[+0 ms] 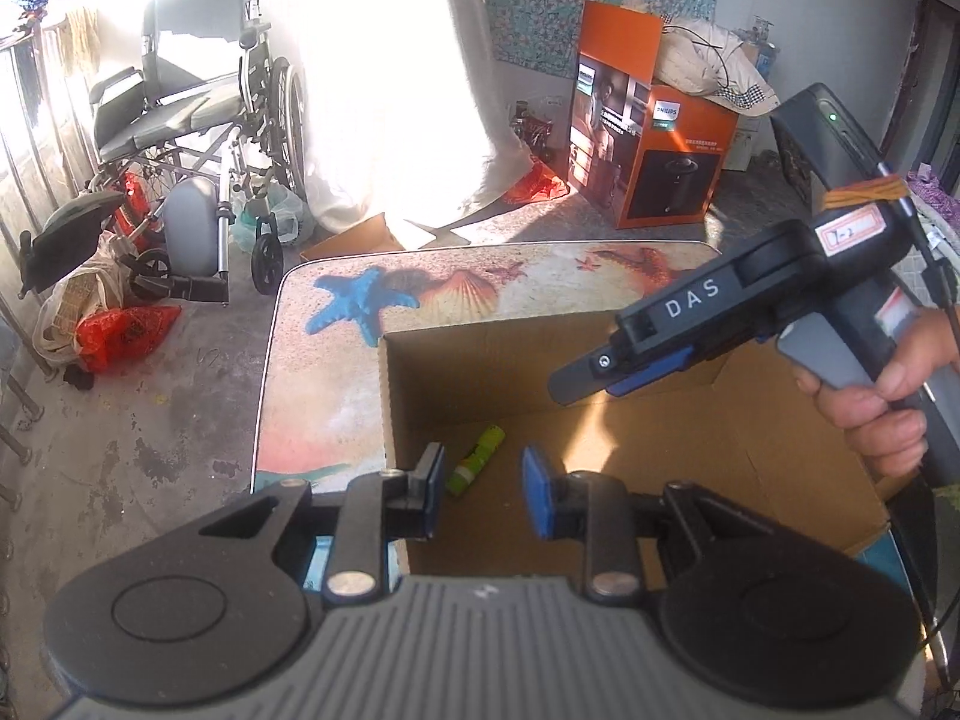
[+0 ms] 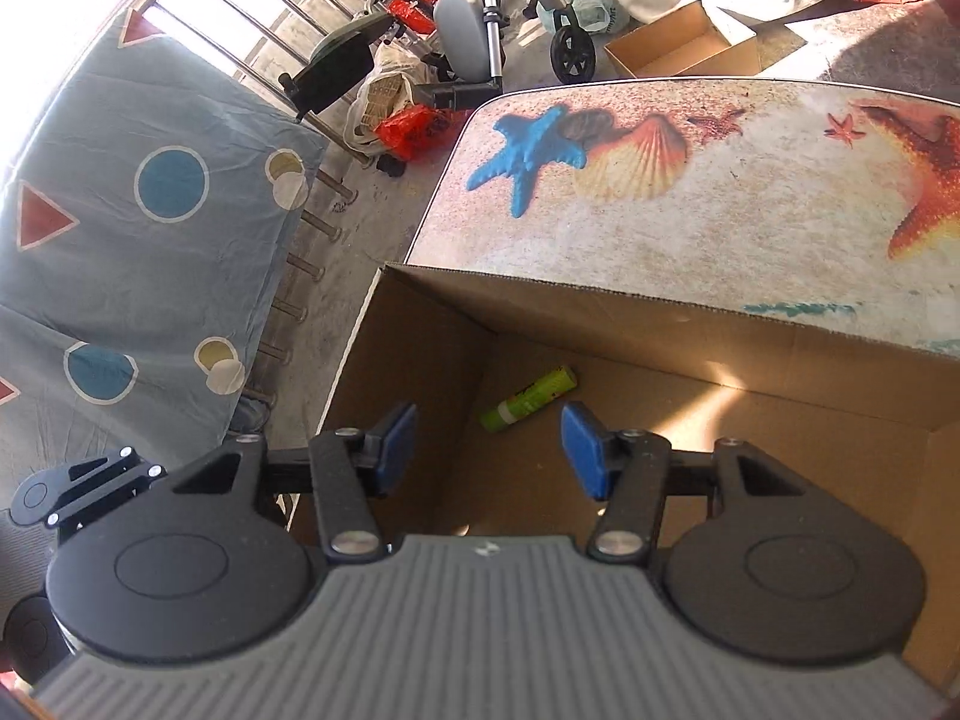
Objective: Organize rigid objects
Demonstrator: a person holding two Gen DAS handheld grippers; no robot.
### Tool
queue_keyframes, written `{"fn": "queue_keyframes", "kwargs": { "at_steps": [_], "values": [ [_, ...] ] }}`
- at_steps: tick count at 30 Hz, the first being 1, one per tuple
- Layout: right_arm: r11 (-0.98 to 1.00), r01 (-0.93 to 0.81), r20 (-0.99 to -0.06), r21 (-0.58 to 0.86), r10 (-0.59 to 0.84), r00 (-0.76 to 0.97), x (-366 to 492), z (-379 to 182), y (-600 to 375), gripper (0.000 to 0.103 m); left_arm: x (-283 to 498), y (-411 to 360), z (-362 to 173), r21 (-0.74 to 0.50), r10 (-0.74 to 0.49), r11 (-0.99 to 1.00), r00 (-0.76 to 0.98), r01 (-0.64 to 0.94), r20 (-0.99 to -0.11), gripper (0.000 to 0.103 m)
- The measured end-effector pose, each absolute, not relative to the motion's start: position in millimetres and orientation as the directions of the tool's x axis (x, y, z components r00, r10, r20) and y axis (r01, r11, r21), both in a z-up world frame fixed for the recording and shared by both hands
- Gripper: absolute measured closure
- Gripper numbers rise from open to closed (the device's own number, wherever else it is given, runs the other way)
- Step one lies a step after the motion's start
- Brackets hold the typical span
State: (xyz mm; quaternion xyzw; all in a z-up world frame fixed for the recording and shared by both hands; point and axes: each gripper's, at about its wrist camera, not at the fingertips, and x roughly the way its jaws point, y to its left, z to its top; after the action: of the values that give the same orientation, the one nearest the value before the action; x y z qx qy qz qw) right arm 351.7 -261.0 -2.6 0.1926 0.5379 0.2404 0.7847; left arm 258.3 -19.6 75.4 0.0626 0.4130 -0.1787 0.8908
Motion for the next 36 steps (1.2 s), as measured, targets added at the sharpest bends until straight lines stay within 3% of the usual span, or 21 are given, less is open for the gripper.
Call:
{"fn": "queue_keyframes", "kwargs": {
  "at_steps": [4,12,15,18,19,21,23,36],
  "values": [
    [0.836,-0.062,-0.827,0.546,0.549,0.118,315.2,-21.7,-277.3,0.050,247.0,-3.5,78.7,-0.048,-0.279,0.929,0.608,0.368,-0.743,0.073],
    [0.857,0.151,-0.833,0.492,0.514,-0.203,285.8,-98.7,-284.2,0.047,240.9,12.3,76.2,-0.055,-0.275,0.935,0.617,0.351,-0.737,0.073],
    [0.851,0.174,-0.826,0.495,0.523,-0.210,290.2,-113.5,-277.6,0.044,240.5,14.7,75.4,-0.059,-0.274,0.937,0.621,0.343,-0.734,0.073],
    [0.832,0.155,-0.819,0.533,0.553,-0.150,298.4,-106.1,-269.5,0.050,240.3,16.1,75.4,-0.065,-0.274,0.939,0.620,0.338,-0.735,0.073],
    [0.835,0.132,-0.826,0.535,0.549,-0.126,303.2,-102.8,-264.8,0.053,239.9,16.0,75.1,-0.064,-0.271,0.940,0.621,0.334,-0.735,0.073],
    [0.831,0.133,-0.824,0.541,0.555,-0.114,308.6,-101.6,-257.9,0.076,238.3,17.0,75.2,-0.064,-0.268,0.942,0.623,0.330,-0.734,0.073],
    [0.827,0.126,-0.823,0.548,0.560,-0.097,313.9,-101.3,-250.4,0.081,237.3,18.5,75.3,-0.063,-0.266,0.943,0.626,0.327,-0.733,0.073],
    [0.824,0.064,-0.826,0.564,0.561,0.059,365.6,-74.6,-215.4,0.081,233.3,29.4,77.1,-0.068,-0.252,0.952,0.633,0.300,-0.732,0.073]
  ]
}}
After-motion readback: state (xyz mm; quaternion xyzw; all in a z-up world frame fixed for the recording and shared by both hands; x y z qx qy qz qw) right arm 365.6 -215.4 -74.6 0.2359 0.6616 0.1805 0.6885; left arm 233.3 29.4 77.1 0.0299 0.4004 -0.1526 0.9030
